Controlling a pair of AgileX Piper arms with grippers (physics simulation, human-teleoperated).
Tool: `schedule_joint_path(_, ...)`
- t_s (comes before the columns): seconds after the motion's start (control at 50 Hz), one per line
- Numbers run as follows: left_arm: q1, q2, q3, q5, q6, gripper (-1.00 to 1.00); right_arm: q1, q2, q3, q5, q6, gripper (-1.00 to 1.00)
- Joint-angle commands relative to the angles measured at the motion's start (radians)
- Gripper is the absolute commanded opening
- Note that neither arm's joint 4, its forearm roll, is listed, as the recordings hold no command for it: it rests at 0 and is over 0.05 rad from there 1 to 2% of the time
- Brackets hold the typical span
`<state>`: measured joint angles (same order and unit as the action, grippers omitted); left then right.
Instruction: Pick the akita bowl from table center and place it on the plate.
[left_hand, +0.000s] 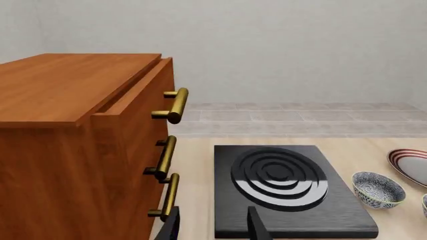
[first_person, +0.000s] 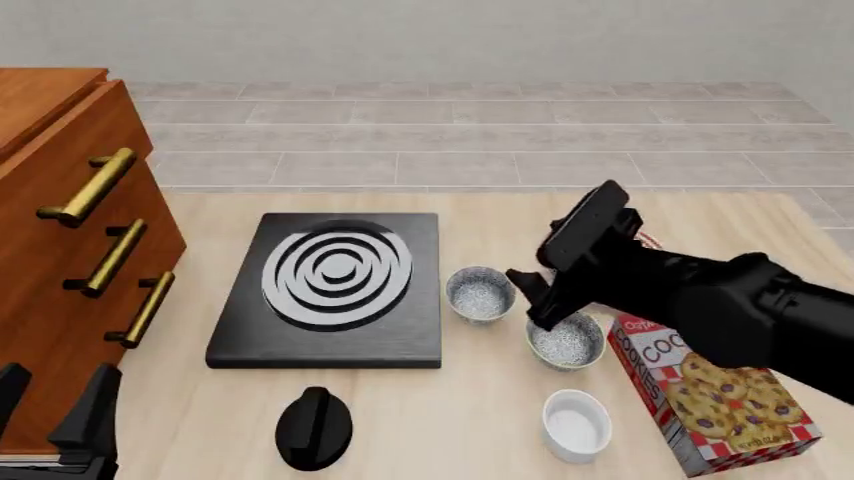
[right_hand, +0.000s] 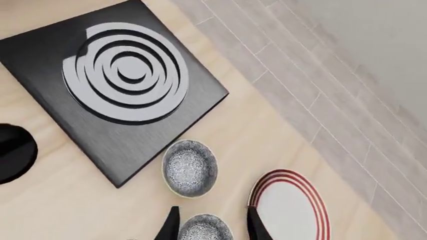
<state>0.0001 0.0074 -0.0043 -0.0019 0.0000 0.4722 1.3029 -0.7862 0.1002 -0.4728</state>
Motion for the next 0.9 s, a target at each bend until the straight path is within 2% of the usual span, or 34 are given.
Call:
schedule_joint_path(0.02, 0.000, 0.000, 0.000, 0.000, 0.000, 1.00, 0.072, 0.154, -0.110, 0.106, -0.062, 1.00)
schedule_joint_path(0.1, 0.000, 0.000, 0.000, 0.000, 0.000, 1.00, 0.087, 0.175, -0.147, 0.145, -0.078, 1.00)
schedule_joint_path(0.14, 0.000, 0.000, 0.000, 0.000, 0.000, 1.00, 0.090, 0.194, -0.169, 0.173, -0.109, 1.00)
schedule_joint_path(0.2, 0.000, 0.000, 0.000, 0.000, 0.000, 1.00, 0.122, 0.213, -0.204, 0.223, -0.111, 1.00)
schedule_joint_path(0.32, 0.000, 0.000, 0.000, 0.000, 0.000, 1.00, 0.149, 0.250, -0.250, 0.262, -0.117, 1.00)
schedule_joint_path(0.56, 0.000, 0.000, 0.000, 0.000, 0.000, 1.00, 0.153, 0.337, -0.296, 0.298, -0.140, 1.00)
schedule_joint_path(0.66, 0.000, 0.000, 0.000, 0.000, 0.000, 1.00, 0.123, 0.363, -0.292, 0.309, -0.192, 1.00)
schedule_joint_path(0.78, 0.000, 0.000, 0.000, 0.000, 0.000, 1.00, 0.109, 0.378, -0.287, 0.302, -0.210, 1.00)
schedule_joint_path(0.82, 0.000, 0.000, 0.000, 0.000, 0.000, 1.00, 0.093, 0.391, -0.272, 0.287, -0.243, 1.00)
schedule_joint_path(0.9, 0.000, 0.000, 0.000, 0.000, 0.000, 1.00, 0.094, 0.403, -0.276, 0.282, -0.242, 1.00)
